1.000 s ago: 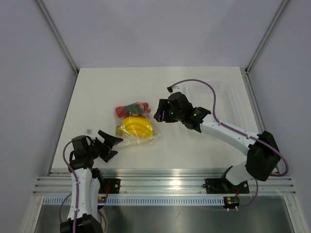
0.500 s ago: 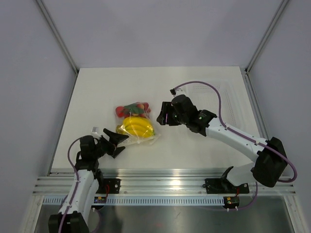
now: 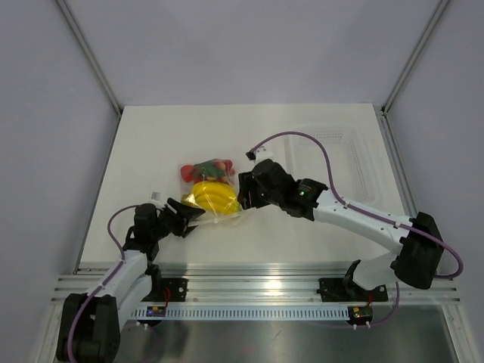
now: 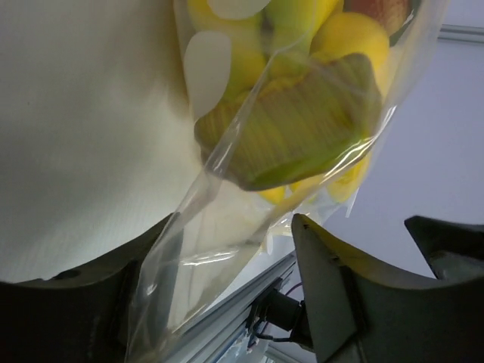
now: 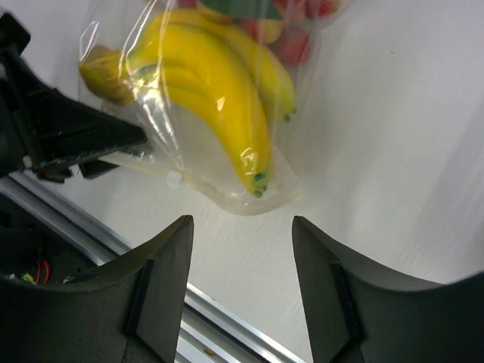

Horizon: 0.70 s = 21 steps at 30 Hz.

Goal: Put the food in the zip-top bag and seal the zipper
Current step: Zip the zipper food storage bag at the center of the board.

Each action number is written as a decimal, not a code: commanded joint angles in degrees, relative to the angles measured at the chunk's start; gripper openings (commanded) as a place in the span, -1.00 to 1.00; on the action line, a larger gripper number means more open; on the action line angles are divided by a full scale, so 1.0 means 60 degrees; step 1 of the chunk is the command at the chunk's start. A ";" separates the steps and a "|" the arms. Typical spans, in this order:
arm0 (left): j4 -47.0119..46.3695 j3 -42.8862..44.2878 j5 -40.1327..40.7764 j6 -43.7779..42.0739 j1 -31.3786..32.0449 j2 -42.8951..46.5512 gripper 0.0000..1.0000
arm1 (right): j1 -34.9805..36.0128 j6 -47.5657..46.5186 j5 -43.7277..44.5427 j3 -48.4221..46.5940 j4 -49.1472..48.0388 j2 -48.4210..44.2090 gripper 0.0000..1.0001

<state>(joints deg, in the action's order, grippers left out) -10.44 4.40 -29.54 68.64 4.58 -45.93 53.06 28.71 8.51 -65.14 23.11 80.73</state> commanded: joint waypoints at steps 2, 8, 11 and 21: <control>-0.1130 0.0642 0.0309 -0.0044 0.0042 -0.0590 0.04 | 0.1160 -0.2578 0.1566 -0.0525 -0.0057 0.0080 0.24; -0.0562 0.1725 -0.0013 0.0322 0.0057 -0.0753 -1.00 | 0.2187 -0.5399 0.2377 0.0266 -0.1844 -0.0271 0.15; 0.0211 0.2676 0.0001 0.0672 0.0101 -0.0461 -1.00 | 0.2290 -0.5663 0.2330 0.0223 -0.2400 -0.0330 0.18; 0.2076 0.5330 0.0295 0.0543 0.0335 -0.0781 -1.00 | 0.2832 -0.6293 0.2976 -0.2045 -0.1158 0.0534 0.06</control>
<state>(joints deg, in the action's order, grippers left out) 0.62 32.62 -27.55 72.05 6.22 -49.76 68.95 -4.99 23.77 -73.32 16.34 83.02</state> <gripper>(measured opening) 0.005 0.534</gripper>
